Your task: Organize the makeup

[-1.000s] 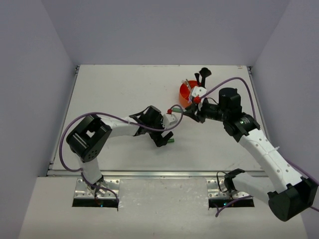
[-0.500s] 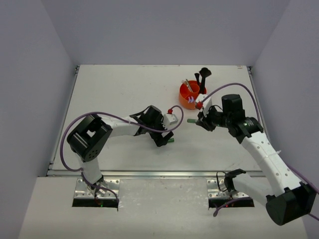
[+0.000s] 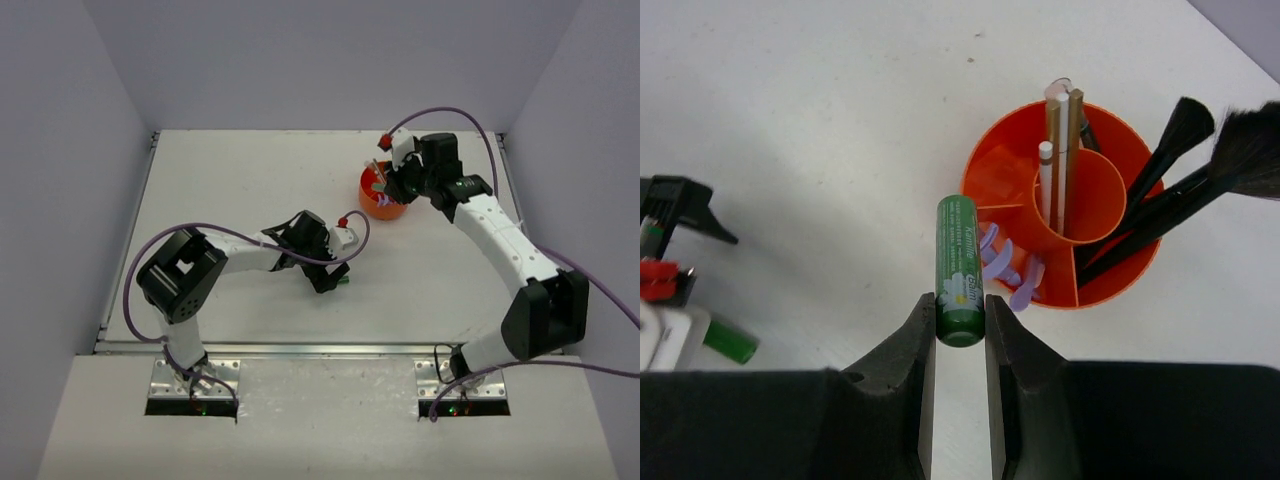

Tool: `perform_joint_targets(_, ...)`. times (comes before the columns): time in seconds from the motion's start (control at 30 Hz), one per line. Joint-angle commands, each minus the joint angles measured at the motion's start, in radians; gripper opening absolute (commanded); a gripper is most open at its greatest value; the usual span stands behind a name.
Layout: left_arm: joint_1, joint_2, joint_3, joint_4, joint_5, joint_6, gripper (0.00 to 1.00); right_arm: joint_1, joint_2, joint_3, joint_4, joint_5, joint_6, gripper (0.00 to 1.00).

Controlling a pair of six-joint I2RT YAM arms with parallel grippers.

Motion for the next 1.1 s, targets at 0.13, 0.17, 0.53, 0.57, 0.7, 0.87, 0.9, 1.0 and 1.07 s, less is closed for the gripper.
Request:
perform_joint_targets(0.13, -0.008, 0.011, 0.005, -0.028, 0.011, -0.002, 1.00, -0.003, 0.203, 0.176, 0.113, 0.093, 0.093, 0.00)
perform_joint_targets(0.17, -0.007, 0.011, 0.004, -0.028, 0.010, 0.000, 1.00, -0.003, 0.227, 0.184, 0.122, 0.092, 0.103, 0.00)
perform_joint_targets(0.53, -0.008, 0.014, 0.006, -0.031, 0.007, 0.000, 1.00, -0.001, 0.316, 0.177, 0.136, 0.083, 0.161, 0.00)
perform_joint_targets(0.57, -0.008, 0.016, 0.006, -0.033, 0.008, 0.000, 1.00, -0.001, 0.319, 0.181, 0.136, 0.077, 0.163, 0.00)
perform_joint_targets(0.7, -0.007, 0.019, 0.008, -0.033, 0.007, 0.000, 1.00, -0.001, 0.336, 0.215, 0.096, 0.075, 0.164, 0.27)
perform_joint_targets(0.87, -0.008, 0.018, 0.008, -0.034, 0.008, 0.001, 1.00, -0.001, 0.294, 0.221, 0.084, 0.057, 0.163, 0.56)
perform_joint_targets(0.9, -0.007, 0.019, 0.008, -0.034, 0.007, 0.001, 1.00, 0.000, 0.281, 0.218, 0.087, 0.050, 0.163, 0.59)
perform_joint_targets(1.0, -0.008, 0.019, 0.009, -0.036, 0.010, 0.004, 1.00, -0.001, 0.224, 0.180, 0.107, 0.044, 0.171, 0.64)
perform_joint_targets(1.07, -0.007, 0.020, 0.010, -0.037, 0.013, 0.009, 1.00, -0.001, 0.177, 0.147, 0.133, 0.042, 0.175, 0.67)
